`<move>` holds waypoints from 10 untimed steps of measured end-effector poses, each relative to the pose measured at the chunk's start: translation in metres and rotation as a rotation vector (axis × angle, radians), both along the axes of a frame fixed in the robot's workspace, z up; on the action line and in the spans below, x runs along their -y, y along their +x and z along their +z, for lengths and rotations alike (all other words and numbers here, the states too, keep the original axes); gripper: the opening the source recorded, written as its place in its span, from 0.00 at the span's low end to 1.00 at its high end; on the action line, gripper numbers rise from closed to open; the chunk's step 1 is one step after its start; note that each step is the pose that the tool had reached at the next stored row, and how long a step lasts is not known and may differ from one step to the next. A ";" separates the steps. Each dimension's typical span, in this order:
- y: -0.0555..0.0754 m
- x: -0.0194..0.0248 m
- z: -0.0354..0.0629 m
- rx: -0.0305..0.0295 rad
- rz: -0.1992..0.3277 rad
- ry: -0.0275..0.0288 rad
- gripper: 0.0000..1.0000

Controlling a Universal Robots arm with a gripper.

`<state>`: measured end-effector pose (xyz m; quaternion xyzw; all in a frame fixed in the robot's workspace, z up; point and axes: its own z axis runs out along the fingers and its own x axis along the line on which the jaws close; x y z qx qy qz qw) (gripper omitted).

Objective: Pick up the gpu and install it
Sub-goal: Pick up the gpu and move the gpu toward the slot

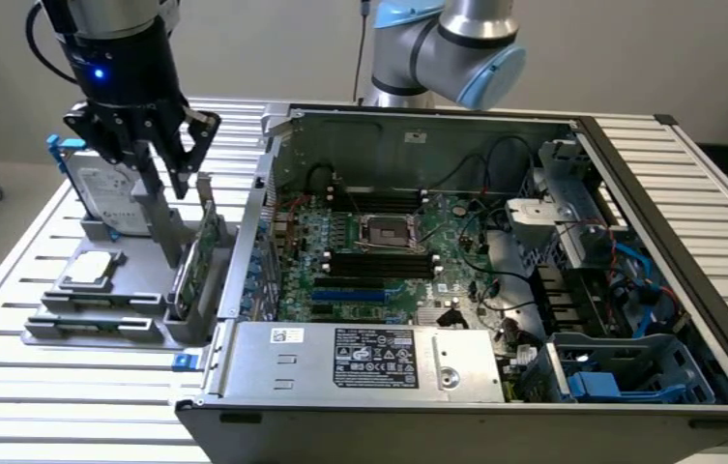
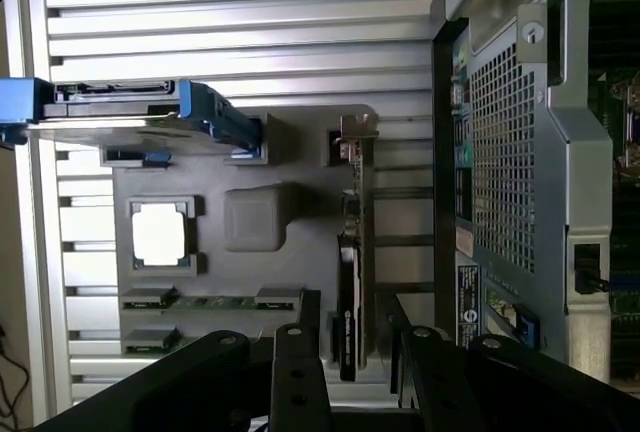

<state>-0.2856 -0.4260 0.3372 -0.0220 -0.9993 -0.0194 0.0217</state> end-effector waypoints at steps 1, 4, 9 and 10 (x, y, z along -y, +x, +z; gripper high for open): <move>-0.001 0.0006 -0.0018 -0.0001 0.000 0.0000 0.36; -0.003 0.0025 -0.0072 -0.0001 0.000 -0.0001 0.38; -0.003 0.0068 -0.0163 0.0000 0.001 0.0000 0.44; -0.003 0.0077 -0.0181 -0.0002 0.001 -0.0001 0.44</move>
